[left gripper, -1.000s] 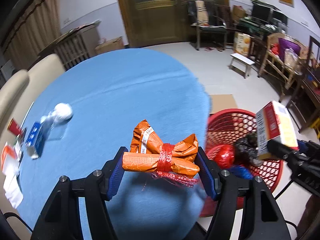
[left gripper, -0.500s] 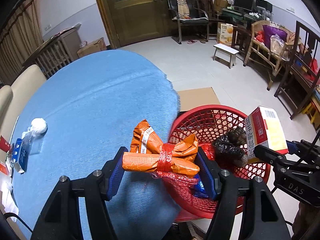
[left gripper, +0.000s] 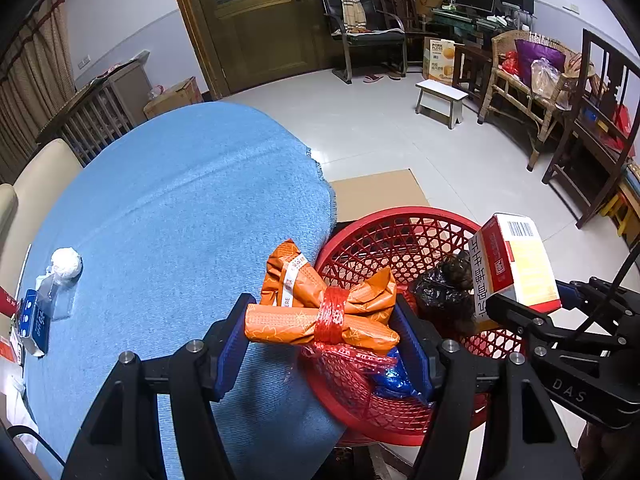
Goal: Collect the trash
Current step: 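Open both grippers to drop the gloves and milk box into the basket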
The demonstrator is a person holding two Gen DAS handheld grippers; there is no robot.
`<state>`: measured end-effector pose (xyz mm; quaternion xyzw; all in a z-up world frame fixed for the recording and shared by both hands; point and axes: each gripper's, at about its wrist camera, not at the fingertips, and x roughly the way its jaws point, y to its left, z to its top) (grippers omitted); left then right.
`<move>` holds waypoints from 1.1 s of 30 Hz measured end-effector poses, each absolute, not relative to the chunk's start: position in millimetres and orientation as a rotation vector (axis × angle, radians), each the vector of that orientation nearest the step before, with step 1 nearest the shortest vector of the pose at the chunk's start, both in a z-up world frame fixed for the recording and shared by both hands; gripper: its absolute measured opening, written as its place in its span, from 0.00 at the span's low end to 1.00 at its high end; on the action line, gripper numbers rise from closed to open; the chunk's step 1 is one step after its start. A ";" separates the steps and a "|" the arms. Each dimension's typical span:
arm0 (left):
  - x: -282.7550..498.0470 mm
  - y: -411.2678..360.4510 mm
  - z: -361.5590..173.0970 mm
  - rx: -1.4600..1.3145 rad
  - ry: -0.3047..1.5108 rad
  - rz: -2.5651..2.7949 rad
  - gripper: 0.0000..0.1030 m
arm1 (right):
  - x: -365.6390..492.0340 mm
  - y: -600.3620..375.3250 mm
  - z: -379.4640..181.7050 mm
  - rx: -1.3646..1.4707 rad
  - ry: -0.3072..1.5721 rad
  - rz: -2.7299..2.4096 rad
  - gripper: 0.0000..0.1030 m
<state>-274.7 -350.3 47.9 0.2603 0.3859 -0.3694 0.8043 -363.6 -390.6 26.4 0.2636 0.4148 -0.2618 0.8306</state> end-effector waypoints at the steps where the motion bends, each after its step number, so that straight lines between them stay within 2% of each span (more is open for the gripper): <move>1: -274.0 -349.5 47.8 0.558 0.827 -0.792 0.67 | -363.6 -390.8 25.3 0.559 0.882 -0.555 0.52; 33: -273.5 -353.3 48.9 0.550 0.832 -0.792 0.67 | -361.8 -390.9 25.9 0.563 0.887 -0.544 0.53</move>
